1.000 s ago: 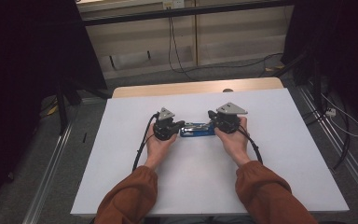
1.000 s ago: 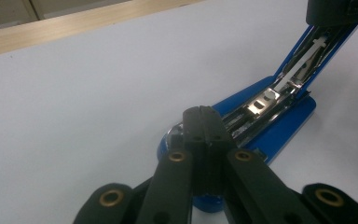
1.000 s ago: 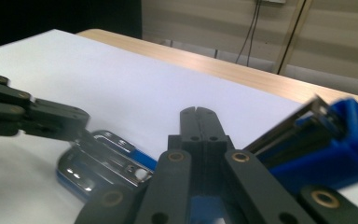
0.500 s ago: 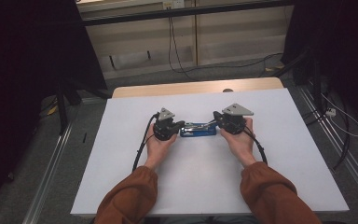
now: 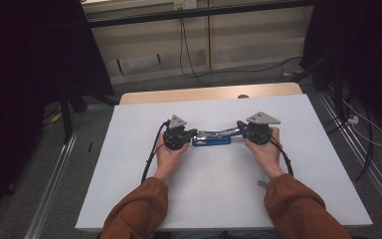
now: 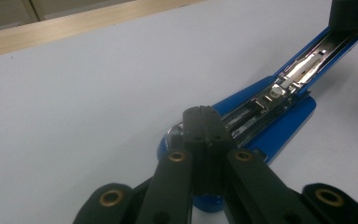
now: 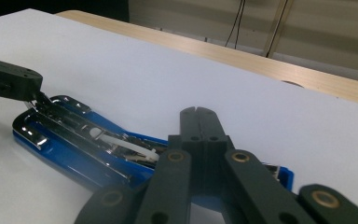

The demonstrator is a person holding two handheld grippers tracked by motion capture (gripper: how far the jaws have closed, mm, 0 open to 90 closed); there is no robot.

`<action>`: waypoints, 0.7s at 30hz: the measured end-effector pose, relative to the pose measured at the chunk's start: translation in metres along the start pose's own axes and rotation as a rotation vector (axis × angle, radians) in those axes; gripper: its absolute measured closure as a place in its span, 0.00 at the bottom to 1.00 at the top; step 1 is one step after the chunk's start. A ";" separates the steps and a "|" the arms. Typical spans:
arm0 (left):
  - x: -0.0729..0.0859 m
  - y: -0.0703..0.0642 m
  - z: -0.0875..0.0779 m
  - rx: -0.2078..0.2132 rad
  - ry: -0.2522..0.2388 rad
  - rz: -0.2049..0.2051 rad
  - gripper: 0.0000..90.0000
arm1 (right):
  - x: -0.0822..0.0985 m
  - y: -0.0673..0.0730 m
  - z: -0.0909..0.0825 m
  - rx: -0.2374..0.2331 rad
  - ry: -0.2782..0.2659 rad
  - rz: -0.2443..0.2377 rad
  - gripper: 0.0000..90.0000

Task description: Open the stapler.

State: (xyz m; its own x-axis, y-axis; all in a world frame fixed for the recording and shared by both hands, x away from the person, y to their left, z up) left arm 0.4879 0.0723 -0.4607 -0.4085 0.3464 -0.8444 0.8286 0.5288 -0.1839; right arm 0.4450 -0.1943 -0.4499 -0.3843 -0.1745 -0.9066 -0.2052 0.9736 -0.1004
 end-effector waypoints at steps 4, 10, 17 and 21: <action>0.000 0.000 0.000 0.001 -0.001 -0.001 1.00 | 0.007 -0.010 -0.002 0.007 0.018 -0.001 1.00; 0.000 0.000 0.000 -0.001 -0.002 -0.005 1.00 | 0.011 -0.016 -0.004 0.000 0.021 0.006 1.00; 0.000 0.000 0.000 0.005 -0.005 -0.015 1.00 | 0.013 -0.021 -0.002 -0.001 0.022 0.012 1.00; -0.001 0.000 0.000 0.010 -0.012 -0.028 1.00 | 0.012 -0.020 -0.002 -0.011 0.019 0.003 1.00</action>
State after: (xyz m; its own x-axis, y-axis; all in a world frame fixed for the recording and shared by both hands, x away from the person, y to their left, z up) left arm 0.4887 0.0723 -0.4598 -0.4274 0.3220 -0.8447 0.8205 0.5305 -0.2129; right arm 0.4426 -0.2159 -0.4583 -0.4016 -0.1746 -0.8990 -0.2139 0.9724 -0.0933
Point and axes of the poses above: each handheld gripper's, and its own axes: z roughly forward along the jaws, x roughly out of its underside, y roughly to its left, the point moved 2 cm from there along z, roughly forward along the jaws, and after that the axes turned 12 degrees about x, right-handed, at the moved point
